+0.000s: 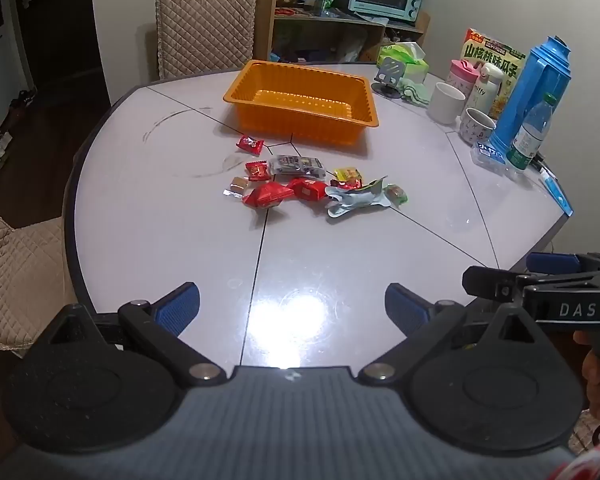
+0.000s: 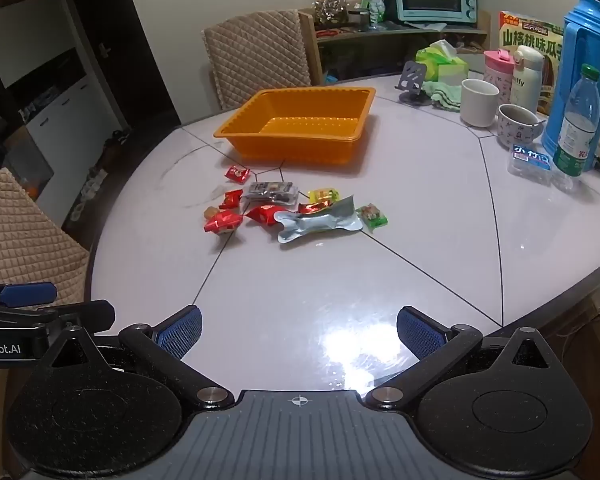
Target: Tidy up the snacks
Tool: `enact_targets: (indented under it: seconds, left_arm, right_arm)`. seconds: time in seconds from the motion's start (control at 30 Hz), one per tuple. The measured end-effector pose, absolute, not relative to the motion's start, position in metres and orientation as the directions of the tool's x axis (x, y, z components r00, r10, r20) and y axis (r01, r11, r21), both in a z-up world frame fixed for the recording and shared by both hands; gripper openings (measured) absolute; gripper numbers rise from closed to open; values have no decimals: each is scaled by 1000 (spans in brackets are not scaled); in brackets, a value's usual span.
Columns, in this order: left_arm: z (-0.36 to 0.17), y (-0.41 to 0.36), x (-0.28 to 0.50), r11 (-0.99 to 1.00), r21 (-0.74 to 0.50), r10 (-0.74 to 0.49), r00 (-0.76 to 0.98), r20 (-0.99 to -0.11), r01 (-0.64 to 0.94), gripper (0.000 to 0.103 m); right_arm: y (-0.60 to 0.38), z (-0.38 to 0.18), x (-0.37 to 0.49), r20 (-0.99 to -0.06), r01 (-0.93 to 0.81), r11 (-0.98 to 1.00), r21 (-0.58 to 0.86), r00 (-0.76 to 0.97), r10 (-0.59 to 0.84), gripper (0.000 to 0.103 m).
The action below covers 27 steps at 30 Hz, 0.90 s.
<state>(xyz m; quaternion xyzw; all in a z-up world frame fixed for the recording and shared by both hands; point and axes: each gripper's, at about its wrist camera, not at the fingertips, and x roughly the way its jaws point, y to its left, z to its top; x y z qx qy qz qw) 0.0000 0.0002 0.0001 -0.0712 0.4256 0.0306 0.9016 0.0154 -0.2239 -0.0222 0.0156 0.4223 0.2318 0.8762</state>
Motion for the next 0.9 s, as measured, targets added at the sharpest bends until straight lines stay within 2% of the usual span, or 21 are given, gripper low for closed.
enact_targets:
  seconds: [0.9]
  left_arm:
    - [-4, -5, 5, 989, -103, -9, 636, -771, -110, 99]
  right_arm:
    - [-233, -20, 21, -729, -393, 891, 227, 538, 423, 103]
